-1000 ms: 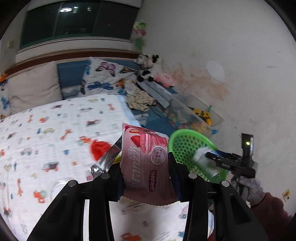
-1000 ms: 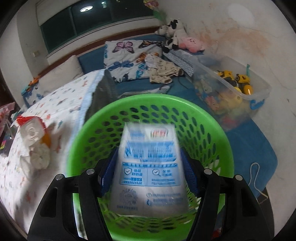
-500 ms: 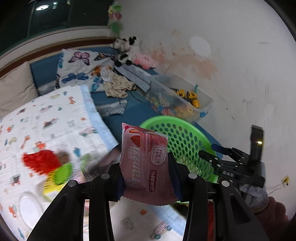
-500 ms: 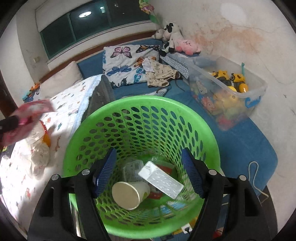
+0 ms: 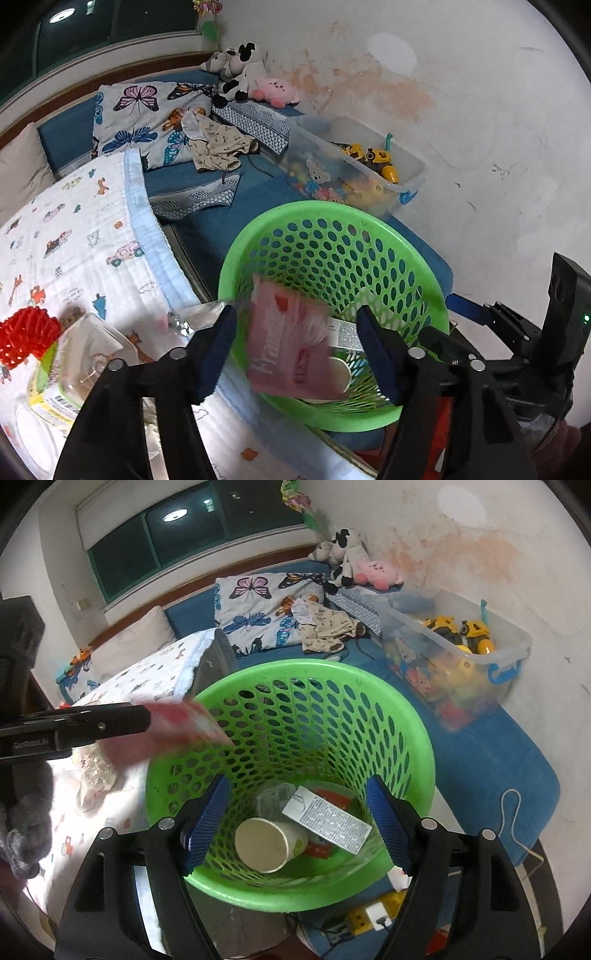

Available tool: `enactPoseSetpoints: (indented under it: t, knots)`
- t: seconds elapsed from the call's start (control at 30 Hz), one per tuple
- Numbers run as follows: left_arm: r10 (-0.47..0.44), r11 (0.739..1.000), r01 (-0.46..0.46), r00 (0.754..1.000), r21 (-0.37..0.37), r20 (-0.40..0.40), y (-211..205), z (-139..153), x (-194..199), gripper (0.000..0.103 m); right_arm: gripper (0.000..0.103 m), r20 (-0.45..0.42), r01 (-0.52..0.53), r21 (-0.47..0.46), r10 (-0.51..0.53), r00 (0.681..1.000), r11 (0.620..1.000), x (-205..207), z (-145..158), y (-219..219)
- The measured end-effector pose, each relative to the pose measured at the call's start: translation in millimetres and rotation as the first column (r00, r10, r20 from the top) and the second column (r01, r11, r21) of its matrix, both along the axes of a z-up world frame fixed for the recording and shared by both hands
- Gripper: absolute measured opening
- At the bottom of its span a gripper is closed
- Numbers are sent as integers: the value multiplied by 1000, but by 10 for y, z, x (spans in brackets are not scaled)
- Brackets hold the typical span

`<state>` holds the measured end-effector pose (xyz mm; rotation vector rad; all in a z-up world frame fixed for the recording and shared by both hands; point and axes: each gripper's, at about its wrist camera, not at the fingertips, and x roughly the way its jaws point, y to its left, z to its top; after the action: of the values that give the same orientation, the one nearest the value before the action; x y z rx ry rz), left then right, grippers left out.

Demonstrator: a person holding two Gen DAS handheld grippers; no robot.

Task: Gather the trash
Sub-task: 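Drop the pink wrapper into the green basket with the left tool, then grasp the clear plastic cup with the right tool while the left grasps the clear lid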

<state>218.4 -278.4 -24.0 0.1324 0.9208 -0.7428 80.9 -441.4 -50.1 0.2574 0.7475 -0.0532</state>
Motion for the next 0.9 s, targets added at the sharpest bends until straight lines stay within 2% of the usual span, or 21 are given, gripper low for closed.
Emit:
enactPoseSetpoints:
  t: [0.07,0.2,0.37,0.67,0.9]
  knots:
    - [-2,1000,2,1000,-2,-1,6,-14,-14,73,77,-2,-4,6,4,1000,1000,-7,-11,24]
    - [0,1000,0,1000,-9,16,83,21,-65,73,77,-4,-8,3,8,1000,1000,-11,-18,55]
    - [44,999,-43,998,-18,41,315,104,-128,73,77,3,-30,4,30,1000,1000,-16,35,149]
    - [175,984,-173,980,-30,95,975,269,-288,73,77,24,-131,-8,131,991,991,50,182,564]
    - [257,965,-249,961,-82,104,1537,357,-410,73,77,30,-230,-32,231,973,973,192,277,963]
